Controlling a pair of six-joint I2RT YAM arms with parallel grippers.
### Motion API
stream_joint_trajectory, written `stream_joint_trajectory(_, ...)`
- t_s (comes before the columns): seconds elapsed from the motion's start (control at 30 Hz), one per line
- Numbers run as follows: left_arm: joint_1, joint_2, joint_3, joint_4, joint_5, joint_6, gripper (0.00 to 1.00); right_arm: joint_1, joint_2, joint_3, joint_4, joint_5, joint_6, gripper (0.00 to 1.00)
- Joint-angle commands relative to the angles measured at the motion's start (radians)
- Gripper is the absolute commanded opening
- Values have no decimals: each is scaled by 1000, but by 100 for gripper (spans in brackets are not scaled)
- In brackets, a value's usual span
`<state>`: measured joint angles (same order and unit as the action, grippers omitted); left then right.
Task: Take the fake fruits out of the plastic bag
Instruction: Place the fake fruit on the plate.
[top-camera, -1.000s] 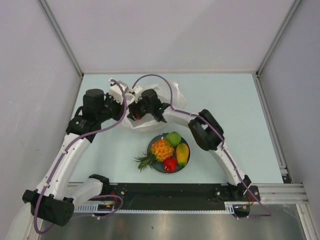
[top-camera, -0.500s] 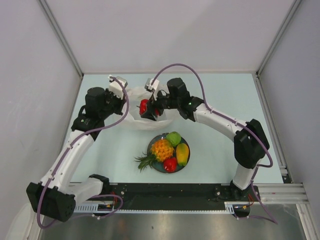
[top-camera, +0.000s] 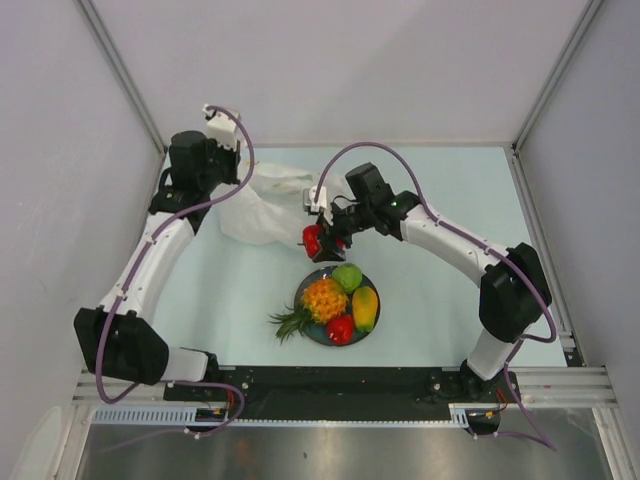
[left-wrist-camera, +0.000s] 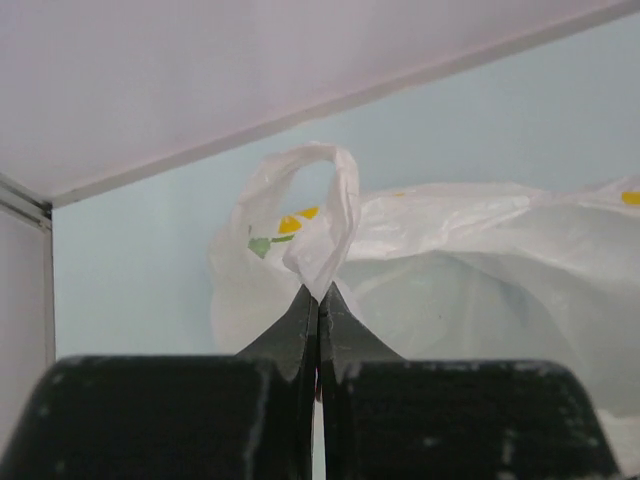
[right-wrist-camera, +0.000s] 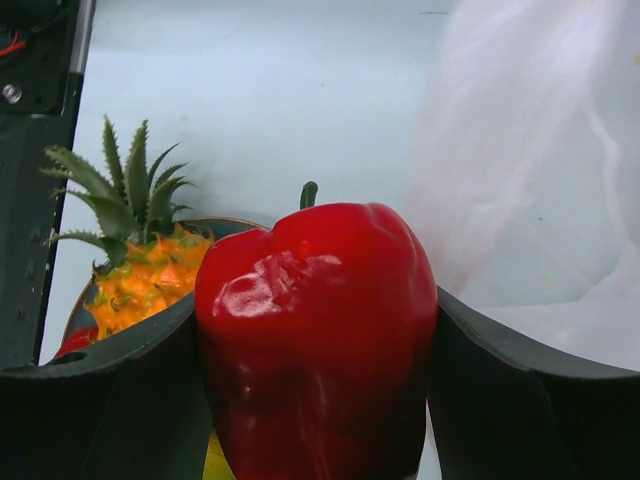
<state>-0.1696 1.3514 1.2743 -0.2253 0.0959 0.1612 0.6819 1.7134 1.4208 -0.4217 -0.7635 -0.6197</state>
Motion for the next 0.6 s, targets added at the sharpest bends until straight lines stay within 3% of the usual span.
stream_joint_trajectory(0.0,8,75,183,66,-41,-37,0,44,-44,7,-91,-40,-198,35)
stream_joint_trajectory(0.07,12,112,279,66,-36,-42,0,48,-15,16,-107,-34,-209,36)
stream_joint_trajectory(0.2,12,120,329,70,-27,-40,0,31,49,56,-114,-37,-178,36)
stream_joint_trajectory(0.57,12,22,140,58,24,-61,0,-12,251,184,-98,-74,-86,36)
